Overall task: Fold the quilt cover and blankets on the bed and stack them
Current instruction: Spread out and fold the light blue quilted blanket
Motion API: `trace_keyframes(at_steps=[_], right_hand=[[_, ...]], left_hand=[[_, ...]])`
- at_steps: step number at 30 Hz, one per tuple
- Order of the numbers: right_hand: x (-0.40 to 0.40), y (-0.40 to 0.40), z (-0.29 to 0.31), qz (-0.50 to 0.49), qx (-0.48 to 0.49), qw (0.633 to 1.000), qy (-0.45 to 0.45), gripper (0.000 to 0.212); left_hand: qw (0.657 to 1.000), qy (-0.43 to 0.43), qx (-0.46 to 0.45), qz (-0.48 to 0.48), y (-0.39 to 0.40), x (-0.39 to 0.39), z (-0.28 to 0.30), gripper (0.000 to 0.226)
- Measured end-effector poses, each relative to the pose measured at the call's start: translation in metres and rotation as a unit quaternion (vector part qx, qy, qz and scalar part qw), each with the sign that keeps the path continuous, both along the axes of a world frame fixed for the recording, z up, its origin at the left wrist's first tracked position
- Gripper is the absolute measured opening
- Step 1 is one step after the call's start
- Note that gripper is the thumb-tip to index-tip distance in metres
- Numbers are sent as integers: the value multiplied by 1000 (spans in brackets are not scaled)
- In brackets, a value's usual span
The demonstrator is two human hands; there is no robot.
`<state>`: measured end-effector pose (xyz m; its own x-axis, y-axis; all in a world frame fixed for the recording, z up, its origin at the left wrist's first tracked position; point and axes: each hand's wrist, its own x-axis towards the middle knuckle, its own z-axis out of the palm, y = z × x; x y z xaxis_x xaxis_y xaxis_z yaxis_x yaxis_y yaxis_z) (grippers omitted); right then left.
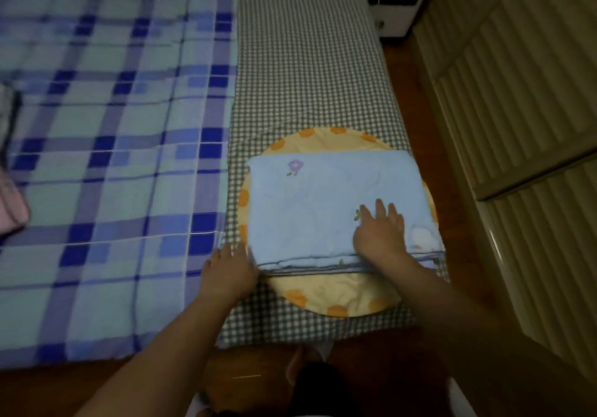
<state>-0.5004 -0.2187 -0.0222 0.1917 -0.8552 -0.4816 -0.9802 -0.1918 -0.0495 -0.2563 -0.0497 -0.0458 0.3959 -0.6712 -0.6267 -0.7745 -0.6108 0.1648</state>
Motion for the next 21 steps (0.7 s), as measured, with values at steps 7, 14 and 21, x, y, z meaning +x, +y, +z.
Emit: trace_keyframes(at_steps=[7, 14, 21], right_hand=[[192, 166, 54, 84, 99, 986, -106, 51], [389, 302, 97, 183, 182, 950, -177, 47], [501, 335, 94, 172, 212, 940, -206, 42]], left_hand=[[942, 176, -140, 249, 148, 135, 91, 40], [858, 190, -193, 436, 355, 307, 90, 23], [803, 199, -219, 518, 433, 379, 115, 12]])
